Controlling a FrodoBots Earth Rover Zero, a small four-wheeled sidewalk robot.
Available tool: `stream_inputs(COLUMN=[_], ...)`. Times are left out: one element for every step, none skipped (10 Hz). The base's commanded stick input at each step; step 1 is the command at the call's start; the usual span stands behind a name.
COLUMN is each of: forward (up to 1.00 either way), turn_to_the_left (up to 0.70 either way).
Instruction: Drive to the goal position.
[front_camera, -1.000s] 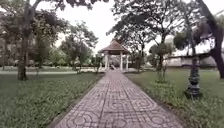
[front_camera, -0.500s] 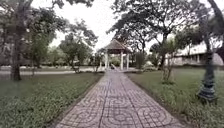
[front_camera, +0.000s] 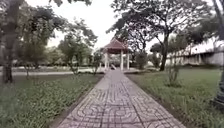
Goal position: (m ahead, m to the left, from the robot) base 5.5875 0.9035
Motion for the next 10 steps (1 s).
stream_inputs(forward=[0.70, 0.70, 0.70, 0.70, 0.70, 0.70, 0.70, 0.70, 0.70, 0.70], turn_to_the_left=[0.00, -0.04, -0.27, -0.20, -0.03, 0.00, 0.00, 0.00, 0.00, 0.00])
